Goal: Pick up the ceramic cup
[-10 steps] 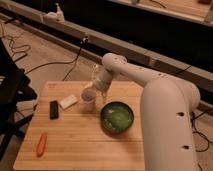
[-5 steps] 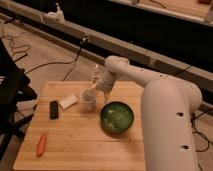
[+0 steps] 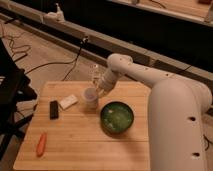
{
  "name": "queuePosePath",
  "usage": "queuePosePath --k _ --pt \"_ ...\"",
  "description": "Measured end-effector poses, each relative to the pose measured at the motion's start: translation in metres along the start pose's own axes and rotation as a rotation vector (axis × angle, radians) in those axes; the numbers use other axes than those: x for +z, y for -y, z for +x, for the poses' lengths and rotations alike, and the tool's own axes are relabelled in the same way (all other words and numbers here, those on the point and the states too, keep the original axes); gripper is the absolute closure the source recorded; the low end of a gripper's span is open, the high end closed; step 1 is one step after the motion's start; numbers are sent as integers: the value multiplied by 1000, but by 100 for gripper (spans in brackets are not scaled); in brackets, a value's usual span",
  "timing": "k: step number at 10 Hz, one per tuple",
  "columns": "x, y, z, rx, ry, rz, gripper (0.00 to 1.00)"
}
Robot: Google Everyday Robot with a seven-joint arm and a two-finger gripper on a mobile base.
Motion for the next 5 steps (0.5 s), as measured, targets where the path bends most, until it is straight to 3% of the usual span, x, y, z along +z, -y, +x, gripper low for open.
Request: queuePosePath --k 3,5 --pt "-48 -26 10 -85 27 -90 92" --pt "-50 -26 11 -89 26 -95 92"
